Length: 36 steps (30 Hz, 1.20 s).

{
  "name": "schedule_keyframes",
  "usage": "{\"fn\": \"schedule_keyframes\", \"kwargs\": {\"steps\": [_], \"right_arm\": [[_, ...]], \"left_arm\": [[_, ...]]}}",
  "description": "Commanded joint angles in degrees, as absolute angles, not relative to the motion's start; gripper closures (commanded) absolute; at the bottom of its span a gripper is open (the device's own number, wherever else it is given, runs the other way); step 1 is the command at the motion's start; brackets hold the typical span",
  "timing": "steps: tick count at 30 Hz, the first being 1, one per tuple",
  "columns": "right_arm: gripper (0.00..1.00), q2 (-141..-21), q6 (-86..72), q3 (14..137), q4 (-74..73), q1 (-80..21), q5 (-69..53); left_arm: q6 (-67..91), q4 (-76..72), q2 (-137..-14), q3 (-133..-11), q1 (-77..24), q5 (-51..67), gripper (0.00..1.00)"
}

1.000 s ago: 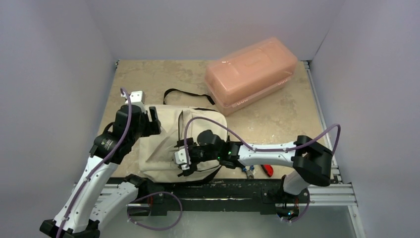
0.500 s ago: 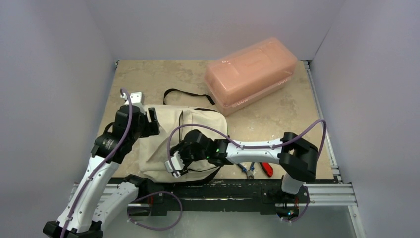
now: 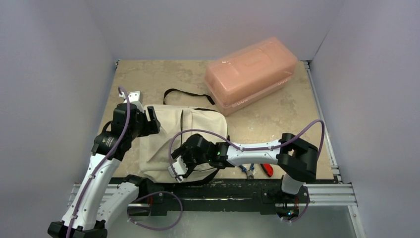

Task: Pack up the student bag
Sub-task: Zip the student bag at the center of the board.

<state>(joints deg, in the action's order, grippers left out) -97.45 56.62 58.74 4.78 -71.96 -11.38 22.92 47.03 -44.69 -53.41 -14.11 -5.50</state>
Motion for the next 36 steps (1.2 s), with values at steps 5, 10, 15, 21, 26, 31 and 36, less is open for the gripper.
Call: {"fn": "schedule_keyframes", "kwargs": {"steps": [5,10,15,21,26,31,36], "right_arm": [[0.67,-99.02,58.20,55.82,17.01,-74.50,1.99],[0.92,-99.42,50.65,58.15,20.11,-74.45,0.34],[0.92,-98.28,44.22,59.39,16.37,-73.89,-6.17],[0.92,-96.73,37.07,57.35,18.42,-71.95,-6.99],[0.99,-94.50,24.99,58.22,20.87,-66.88,-9.85],[0.75,-94.32,13.74,59.47,21.03,-61.65,-14.96],[0.55,-91.04,10.58,52.92,28.62,-61.52,-6.09]], "left_arm": [[21.65,44.25,-44.90,-52.70,-13.19,-3.57,0.30],[21.79,44.45,-45.00,-52.39,-13.10,-3.34,0.30],[22.10,44.30,-44.97,-52.16,-13.10,-2.55,0.30],[23.24,43.81,-45.36,-51.84,-13.10,0.34,0.30],[28.80,43.54,-43.65,-47.62,-13.10,9.01,0.31],[37.28,41.29,-38.40,-39.64,-13.12,16.61,0.32],[41.75,40.59,-35.17,-35.45,-13.10,14.53,0.32]]}}
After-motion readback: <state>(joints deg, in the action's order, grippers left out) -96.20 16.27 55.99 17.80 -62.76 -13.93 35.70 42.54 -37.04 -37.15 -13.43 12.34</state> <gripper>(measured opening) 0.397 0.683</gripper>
